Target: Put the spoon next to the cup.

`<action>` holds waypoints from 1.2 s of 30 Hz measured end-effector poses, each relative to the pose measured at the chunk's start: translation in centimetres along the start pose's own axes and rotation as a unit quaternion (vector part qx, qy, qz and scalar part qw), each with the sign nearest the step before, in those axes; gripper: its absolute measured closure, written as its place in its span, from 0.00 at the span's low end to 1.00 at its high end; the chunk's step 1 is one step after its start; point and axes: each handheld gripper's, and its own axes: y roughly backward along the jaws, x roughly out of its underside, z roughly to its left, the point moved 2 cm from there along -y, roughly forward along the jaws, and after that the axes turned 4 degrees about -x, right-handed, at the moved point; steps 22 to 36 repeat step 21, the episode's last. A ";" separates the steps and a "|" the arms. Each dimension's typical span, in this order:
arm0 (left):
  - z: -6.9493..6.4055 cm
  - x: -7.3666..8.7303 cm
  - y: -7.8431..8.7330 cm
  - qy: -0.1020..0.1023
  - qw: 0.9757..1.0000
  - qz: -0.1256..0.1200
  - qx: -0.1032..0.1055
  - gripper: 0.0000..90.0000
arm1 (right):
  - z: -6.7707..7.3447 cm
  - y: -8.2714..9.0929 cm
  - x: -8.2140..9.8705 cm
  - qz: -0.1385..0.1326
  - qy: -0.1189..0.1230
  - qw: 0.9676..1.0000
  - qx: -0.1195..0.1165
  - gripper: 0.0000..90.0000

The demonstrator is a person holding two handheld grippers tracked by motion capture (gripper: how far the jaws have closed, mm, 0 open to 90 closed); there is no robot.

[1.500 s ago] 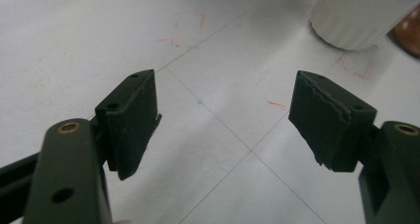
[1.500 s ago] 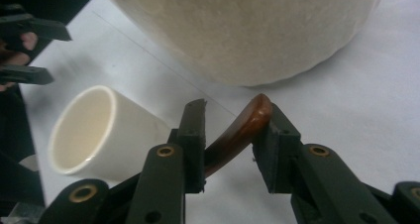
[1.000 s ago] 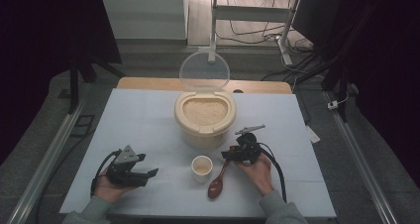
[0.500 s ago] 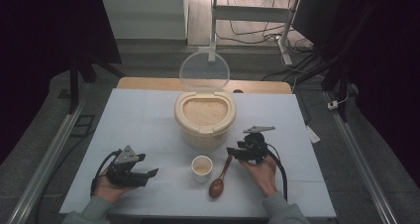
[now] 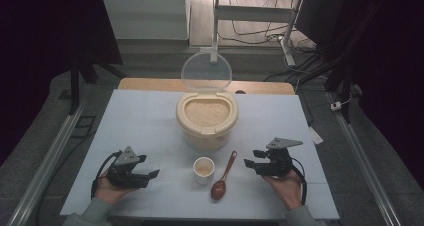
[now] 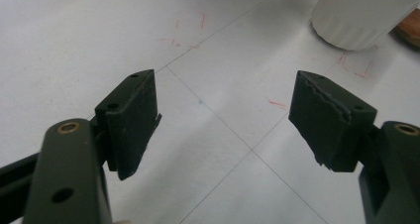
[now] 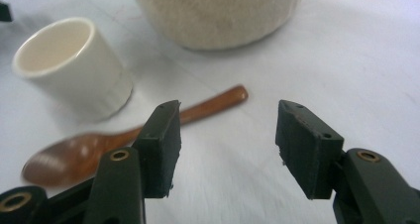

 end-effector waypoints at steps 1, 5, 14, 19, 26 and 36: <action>0.0 0.0 0.0 0.001 1.000 0.000 0.000 0.29 | -0.1 0.4 0.3 0.001 0.004 1.000 0.001 0.48; 0.0 0.0 0.0 0.003 1.000 0.000 0.000 0.29 | -0.2 1.5 1.5 0.001 0.010 1.000 0.005 0.48; -0.2 0.3 0.1 0.004 1.000 0.001 0.004 0.29 | -0.7 2.7 2.4 0.001 0.024 1.000 0.016 0.48; -0.2 0.4 0.3 0.006 1.000 -0.001 0.005 0.29 | -1.0 3.1 2.6 -0.004 0.023 1.000 0.017 0.48; -0.1 0.4 0.3 0.006 1.000 -0.001 0.005 0.29 | -1.0 3.1 2.6 -0.004 0.025 1.000 0.014 0.48; -0.1 0.4 0.3 0.006 1.000 -0.001 0.005 0.29 | -1.0 3.1 2.6 -0.004 0.025 1.000 0.014 0.48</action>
